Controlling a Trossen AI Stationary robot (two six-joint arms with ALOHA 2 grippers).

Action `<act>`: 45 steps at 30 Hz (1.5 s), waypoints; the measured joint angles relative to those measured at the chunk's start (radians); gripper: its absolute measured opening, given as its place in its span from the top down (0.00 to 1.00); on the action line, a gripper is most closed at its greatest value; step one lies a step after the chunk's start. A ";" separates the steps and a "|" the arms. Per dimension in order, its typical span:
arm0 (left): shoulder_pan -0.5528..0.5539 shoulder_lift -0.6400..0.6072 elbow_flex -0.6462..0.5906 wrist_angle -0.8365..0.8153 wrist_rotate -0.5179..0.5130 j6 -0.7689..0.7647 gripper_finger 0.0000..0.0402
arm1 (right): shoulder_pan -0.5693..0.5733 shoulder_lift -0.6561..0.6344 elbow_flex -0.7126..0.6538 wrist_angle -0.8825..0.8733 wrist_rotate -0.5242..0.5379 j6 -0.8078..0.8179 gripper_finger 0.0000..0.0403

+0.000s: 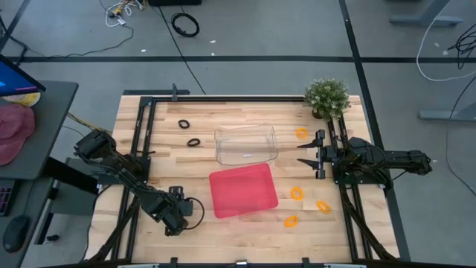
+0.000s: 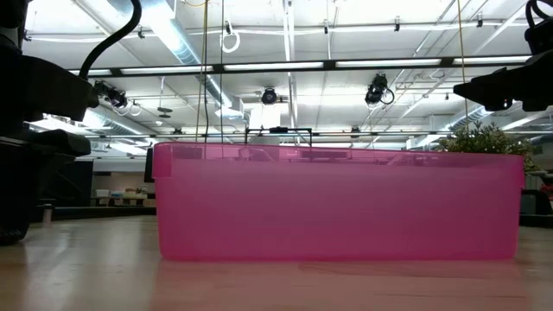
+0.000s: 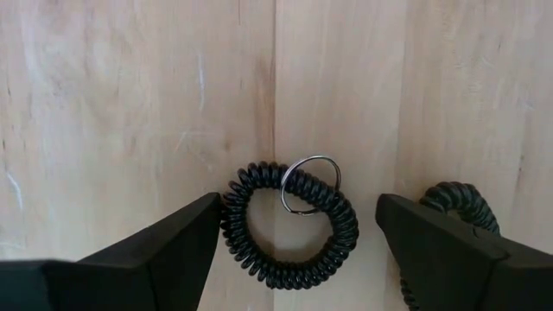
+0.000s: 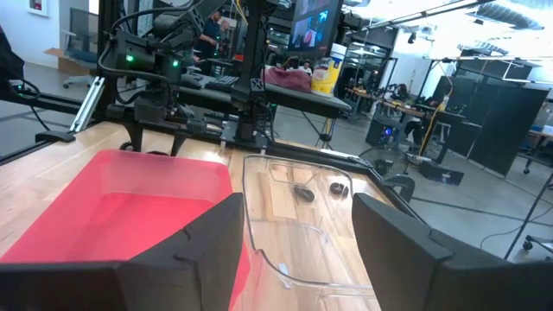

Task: Sort spring keychains
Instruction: Put the black spring keychain into the red bin

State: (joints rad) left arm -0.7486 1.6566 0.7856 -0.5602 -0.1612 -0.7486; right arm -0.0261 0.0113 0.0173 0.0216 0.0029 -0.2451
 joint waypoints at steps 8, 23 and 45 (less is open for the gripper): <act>0.000 0.000 0.000 0.001 0.000 0.000 0.20 | 0.000 0.000 0.000 0.000 0.000 0.000 0.45; 0.000 0.000 0.000 0.004 0.001 0.001 0.20 | 0.000 0.000 0.000 0.000 0.000 0.000 0.45; -0.002 0.001 0.000 0.023 0.008 0.008 0.63 | 0.000 0.000 0.000 0.000 0.000 0.000 0.45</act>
State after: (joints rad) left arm -0.7509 1.6573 0.7856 -0.5369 -0.1531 -0.7408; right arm -0.0264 0.0114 0.0171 0.0216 0.0029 -0.2451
